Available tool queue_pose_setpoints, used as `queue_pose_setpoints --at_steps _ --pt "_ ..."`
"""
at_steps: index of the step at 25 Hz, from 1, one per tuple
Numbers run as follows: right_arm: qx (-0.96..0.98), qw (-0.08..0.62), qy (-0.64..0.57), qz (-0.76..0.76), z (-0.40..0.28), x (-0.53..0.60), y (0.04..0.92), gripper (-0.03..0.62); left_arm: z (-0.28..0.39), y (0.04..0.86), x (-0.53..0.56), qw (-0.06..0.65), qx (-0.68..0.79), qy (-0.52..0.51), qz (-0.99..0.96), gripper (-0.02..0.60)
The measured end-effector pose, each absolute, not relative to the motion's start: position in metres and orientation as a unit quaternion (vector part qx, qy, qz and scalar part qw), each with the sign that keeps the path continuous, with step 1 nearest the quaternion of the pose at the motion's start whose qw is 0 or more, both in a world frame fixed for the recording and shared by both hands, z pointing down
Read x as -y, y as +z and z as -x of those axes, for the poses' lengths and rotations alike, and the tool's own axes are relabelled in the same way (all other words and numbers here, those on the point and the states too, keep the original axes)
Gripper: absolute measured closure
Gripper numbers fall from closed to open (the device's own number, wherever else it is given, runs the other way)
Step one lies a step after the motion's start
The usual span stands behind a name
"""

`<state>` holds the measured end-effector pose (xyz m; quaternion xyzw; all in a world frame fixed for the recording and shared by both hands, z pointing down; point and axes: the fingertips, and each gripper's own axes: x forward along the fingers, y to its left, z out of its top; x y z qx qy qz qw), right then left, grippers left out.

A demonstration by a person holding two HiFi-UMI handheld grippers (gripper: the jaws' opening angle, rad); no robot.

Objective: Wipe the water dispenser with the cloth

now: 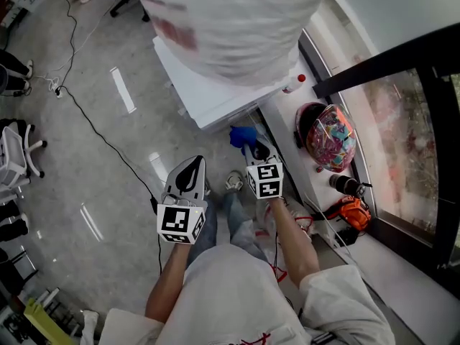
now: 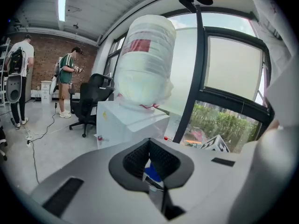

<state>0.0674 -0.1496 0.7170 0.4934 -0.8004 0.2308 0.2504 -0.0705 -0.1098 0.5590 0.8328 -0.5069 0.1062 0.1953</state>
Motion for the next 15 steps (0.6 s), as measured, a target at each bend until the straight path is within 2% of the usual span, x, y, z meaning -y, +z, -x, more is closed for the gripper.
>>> queue_pose_setpoints --at_steps 7,15 --pt "0.841 0.24 0.246 -0.417 0.018 0.125 0.718 0.514 0.058 0.56 0.119 0.197 0.503 0.1 -0.836 0.571" --pt "0.854 0.228 0.233 -0.406 0.037 0.158 0.708 0.514 0.06 0.572 0.111 0.214 0.507 0.105 -0.828 0.571"
